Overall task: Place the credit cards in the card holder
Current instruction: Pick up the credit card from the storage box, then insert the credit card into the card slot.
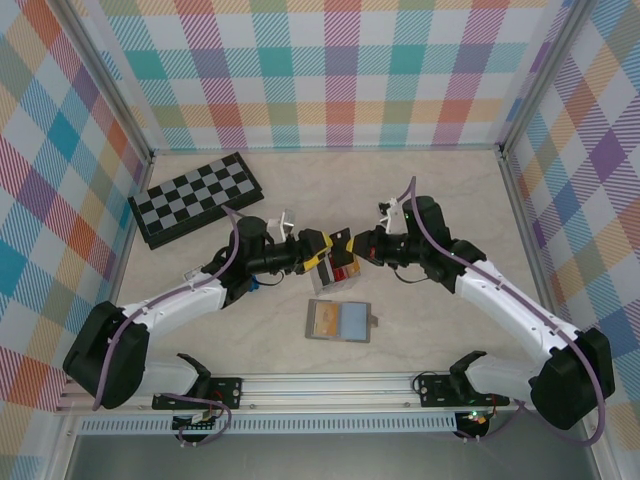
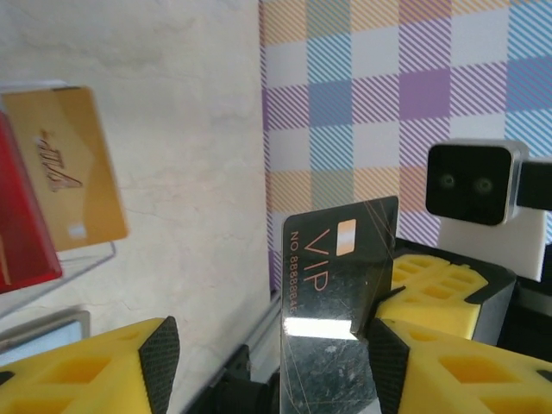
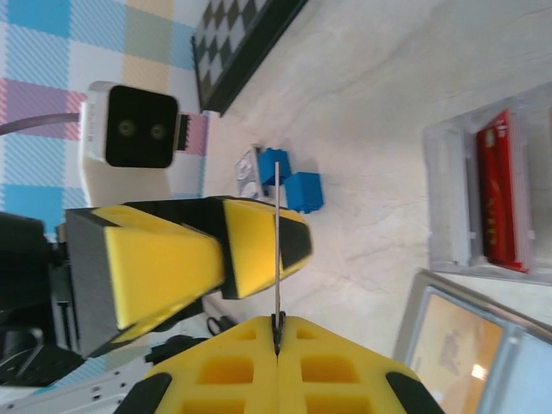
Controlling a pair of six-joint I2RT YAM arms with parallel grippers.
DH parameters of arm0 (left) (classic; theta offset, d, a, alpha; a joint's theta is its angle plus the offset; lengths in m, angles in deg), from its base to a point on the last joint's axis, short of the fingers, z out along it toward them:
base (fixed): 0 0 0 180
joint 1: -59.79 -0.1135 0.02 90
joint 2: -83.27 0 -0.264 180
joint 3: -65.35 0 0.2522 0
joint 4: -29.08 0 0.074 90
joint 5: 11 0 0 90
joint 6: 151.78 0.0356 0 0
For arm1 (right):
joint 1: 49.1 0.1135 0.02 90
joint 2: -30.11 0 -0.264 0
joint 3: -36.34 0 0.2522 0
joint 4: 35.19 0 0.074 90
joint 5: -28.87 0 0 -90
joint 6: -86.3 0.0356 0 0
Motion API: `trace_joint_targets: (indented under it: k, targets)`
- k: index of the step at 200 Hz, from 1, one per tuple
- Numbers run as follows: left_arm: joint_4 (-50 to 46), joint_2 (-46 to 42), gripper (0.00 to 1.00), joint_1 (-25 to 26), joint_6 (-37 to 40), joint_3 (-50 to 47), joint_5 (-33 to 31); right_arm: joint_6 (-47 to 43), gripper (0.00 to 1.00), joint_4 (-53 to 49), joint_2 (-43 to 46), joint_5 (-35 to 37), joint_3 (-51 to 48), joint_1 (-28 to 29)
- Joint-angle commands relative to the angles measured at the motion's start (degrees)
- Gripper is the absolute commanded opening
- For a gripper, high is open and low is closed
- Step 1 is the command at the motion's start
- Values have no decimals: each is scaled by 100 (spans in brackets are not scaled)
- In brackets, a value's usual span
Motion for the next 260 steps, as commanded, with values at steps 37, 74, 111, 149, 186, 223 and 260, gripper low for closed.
trace_joint_targets:
  k: [37,74,111,149,186,223,260]
  targets:
    - [830,-14,33,-54,-135,138,594,522,6,884,-121,-544,-155,-79]
    - [851,-219,7,-54,-95,48,556,620,8,808,-223,-366,-265,-98]
    - [-316,-427,0,-46,507,136,384,284,20,-260,-107,224,-265,-96]
    - [-2715,-497,0,227,2062,265,-254,-759,49,-2441,-203,1609,-390,19]
    - [-1937,-384,0,686,1783,-577,-453,-704,62,-2136,-170,1564,-1093,347]
    - [-1503,-157,0,1137,1628,-892,-931,-721,63,-1895,-510,1501,-1220,526]
    - [-1092,228,0,1410,1501,-1016,-1173,-700,64,-1836,-802,1758,-1154,785]
